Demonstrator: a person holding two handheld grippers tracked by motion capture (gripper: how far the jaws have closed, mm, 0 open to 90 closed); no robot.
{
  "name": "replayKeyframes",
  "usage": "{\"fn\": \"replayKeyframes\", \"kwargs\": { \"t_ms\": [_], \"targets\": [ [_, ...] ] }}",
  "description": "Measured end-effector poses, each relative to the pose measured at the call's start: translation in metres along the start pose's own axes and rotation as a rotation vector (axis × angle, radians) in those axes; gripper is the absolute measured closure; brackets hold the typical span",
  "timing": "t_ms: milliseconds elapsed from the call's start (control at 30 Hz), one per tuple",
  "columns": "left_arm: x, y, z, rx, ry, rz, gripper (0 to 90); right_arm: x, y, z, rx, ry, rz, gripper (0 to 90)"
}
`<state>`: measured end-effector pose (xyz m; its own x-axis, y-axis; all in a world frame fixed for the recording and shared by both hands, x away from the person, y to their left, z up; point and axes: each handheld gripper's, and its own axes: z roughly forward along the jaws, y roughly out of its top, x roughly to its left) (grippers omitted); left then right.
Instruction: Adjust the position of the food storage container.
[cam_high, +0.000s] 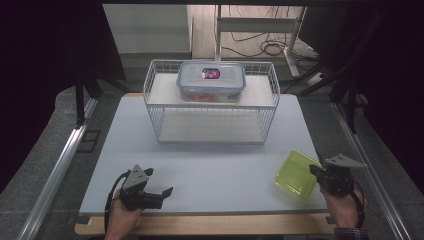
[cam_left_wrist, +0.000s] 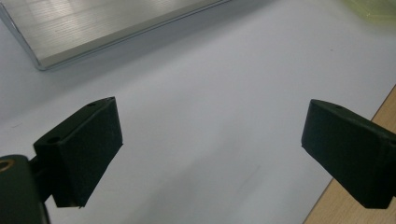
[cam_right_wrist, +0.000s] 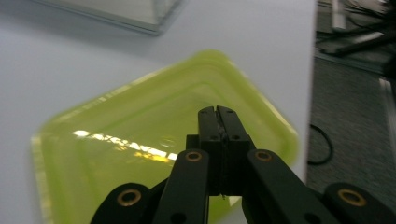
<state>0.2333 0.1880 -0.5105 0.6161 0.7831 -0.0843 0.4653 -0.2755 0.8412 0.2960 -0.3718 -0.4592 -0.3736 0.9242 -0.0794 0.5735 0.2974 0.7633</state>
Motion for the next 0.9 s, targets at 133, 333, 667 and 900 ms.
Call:
{"fn": "replayKeyframes", "kwargs": {
  "t_ms": [133, 333, 667, 900],
  "targets": [
    [0.000, 0.000, 0.001, 0.006, 0.005, 0.000, 5.3, -0.013, -0.007, 0.000, 0.021, -0.036, 0.035, 89.5],
    [0.000, 0.000, 0.001, 0.005, 0.002, -0.001, 5.4, -0.016, -0.020, -0.004, 0.037, -0.049, 0.047, 89.5],
    [-0.001, 0.000, 0.002, 0.012, -0.005, 0.003, 5.4, -0.002, -0.031, -0.012, 0.057, 0.002, 0.050, 89.5],
    [-0.001, 0.000, 0.003, 0.014, -0.008, 0.002, 5.3, 0.019, -0.029, -0.005, 0.066, 0.098, 0.038, 89.5]
  ]
}}
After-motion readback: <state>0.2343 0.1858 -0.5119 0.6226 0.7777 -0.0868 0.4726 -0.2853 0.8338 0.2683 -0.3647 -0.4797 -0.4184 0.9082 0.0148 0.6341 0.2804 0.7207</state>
